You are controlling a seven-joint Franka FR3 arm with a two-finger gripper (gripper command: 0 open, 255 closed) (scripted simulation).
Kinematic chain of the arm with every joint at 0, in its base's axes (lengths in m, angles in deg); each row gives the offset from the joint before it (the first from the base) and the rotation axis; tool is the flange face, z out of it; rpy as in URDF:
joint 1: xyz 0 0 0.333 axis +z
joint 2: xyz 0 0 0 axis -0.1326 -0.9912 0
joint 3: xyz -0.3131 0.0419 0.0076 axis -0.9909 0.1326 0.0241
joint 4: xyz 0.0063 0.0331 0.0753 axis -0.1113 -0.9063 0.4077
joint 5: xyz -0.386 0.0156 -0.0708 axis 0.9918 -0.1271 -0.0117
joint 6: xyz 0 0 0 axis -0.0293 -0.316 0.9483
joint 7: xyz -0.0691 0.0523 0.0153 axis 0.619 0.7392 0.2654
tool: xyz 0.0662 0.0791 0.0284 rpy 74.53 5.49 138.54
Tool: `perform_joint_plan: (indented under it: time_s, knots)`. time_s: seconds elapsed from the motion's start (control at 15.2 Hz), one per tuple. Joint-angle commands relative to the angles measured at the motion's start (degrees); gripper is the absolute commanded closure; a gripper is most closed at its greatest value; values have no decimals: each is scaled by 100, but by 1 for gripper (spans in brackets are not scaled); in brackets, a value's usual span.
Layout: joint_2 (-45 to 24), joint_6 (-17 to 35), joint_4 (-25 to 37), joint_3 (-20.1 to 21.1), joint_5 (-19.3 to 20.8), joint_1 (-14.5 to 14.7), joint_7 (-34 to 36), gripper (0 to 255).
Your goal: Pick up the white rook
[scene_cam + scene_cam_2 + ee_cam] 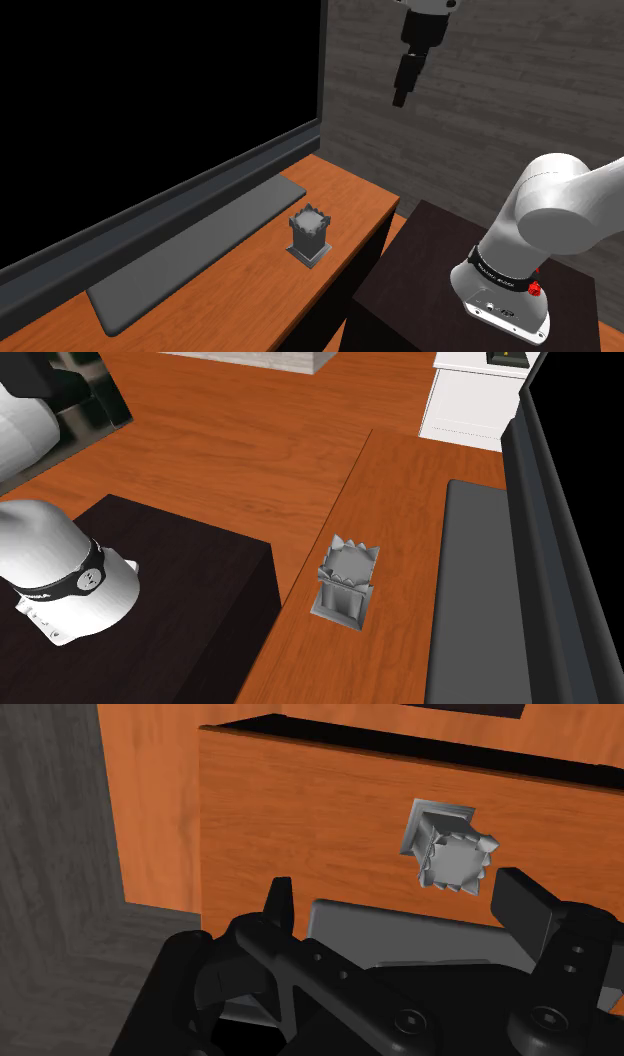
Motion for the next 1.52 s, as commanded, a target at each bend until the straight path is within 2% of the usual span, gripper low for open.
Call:
perform_joint_plan:
  time_s: [0.0, 0.73, 1.45]
  knots:
    - [0, 0, 0, 0, 0, 0, 0, 0]
    - [-1417, 2186, -678, -429, -309, 788, -1967, 0]
    - [-3343, 3878, -511, -604, -1088, 1637, -4193, 0]
